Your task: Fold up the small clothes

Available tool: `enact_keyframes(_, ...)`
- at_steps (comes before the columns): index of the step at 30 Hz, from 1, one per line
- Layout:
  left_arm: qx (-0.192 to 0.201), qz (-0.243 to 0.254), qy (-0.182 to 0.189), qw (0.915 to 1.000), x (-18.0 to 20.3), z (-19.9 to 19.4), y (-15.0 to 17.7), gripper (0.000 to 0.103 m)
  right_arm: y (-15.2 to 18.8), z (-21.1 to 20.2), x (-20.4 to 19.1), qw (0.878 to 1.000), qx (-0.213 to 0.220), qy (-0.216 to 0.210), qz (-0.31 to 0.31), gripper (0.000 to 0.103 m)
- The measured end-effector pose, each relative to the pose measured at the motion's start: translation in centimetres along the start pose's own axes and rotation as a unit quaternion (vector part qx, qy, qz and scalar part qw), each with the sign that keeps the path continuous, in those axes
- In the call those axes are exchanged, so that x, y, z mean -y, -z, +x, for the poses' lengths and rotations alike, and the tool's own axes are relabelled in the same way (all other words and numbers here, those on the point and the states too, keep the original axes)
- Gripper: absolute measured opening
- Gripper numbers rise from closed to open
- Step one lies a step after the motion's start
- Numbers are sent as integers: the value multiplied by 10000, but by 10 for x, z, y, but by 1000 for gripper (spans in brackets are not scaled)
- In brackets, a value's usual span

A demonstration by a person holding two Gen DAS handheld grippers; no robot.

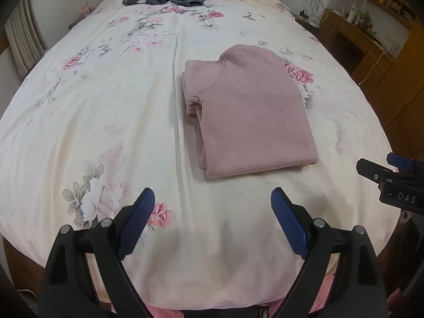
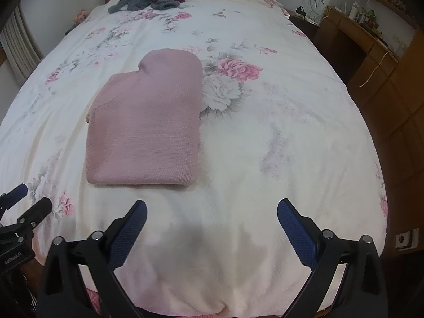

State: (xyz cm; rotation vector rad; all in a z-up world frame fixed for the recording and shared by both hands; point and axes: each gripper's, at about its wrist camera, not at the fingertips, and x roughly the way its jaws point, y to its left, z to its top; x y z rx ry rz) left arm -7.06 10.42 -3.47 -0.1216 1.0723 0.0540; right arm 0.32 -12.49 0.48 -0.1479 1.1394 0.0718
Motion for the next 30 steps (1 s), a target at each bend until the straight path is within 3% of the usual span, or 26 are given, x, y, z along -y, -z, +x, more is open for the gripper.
enact_keyframes(18, -17, 99, 29, 9999, 7, 5, -1, 89, 0, 6, 5, 9995, -50, -252, 170, 99)
enact_keyframes(30, -29, 117, 7, 9999, 6, 6, -2, 89, 1, 11, 8, 9995, -135, -117, 253, 99)
